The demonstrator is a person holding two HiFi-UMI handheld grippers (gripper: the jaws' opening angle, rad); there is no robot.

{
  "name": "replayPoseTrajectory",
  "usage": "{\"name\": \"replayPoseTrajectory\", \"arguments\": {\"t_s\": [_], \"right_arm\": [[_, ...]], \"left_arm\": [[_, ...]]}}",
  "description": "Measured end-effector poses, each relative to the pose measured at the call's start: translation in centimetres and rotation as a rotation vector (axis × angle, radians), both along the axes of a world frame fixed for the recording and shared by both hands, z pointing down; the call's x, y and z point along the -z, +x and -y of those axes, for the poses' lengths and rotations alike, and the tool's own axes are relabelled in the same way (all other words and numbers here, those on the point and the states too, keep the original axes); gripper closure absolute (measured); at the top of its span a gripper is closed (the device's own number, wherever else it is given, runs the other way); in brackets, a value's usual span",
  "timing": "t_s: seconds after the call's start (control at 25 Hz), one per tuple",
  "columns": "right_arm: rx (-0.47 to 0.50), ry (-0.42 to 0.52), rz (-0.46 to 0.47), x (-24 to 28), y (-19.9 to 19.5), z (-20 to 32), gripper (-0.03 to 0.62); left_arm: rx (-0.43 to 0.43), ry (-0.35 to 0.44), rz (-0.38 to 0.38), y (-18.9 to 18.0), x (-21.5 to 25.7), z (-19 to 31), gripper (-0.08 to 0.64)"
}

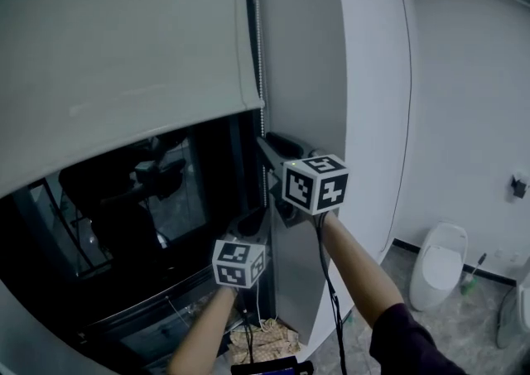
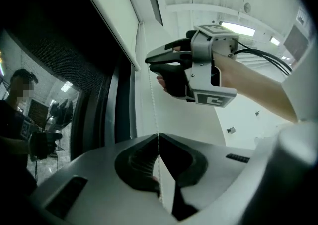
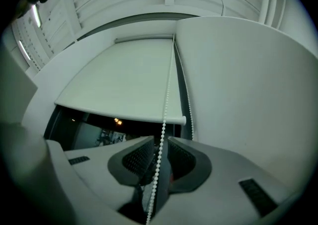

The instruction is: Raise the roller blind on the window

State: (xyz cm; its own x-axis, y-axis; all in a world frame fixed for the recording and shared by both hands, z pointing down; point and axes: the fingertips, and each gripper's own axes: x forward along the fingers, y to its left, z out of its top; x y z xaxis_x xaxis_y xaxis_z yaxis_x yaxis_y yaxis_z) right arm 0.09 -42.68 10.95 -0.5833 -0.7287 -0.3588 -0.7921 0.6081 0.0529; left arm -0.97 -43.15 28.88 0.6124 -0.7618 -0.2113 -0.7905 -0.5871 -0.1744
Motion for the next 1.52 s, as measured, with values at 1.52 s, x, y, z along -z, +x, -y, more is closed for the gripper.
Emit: {"name": "replayPoseTrajectory", "arguments": {"t_s": [1.52], "right_arm": [[-0.063,-0.058,-0.164,-11.0,2.0,-2.5,0.548]], "left_arm": [[0.024,0.141,-0.055,-1.4,10.2,1.3,0.541]]}}
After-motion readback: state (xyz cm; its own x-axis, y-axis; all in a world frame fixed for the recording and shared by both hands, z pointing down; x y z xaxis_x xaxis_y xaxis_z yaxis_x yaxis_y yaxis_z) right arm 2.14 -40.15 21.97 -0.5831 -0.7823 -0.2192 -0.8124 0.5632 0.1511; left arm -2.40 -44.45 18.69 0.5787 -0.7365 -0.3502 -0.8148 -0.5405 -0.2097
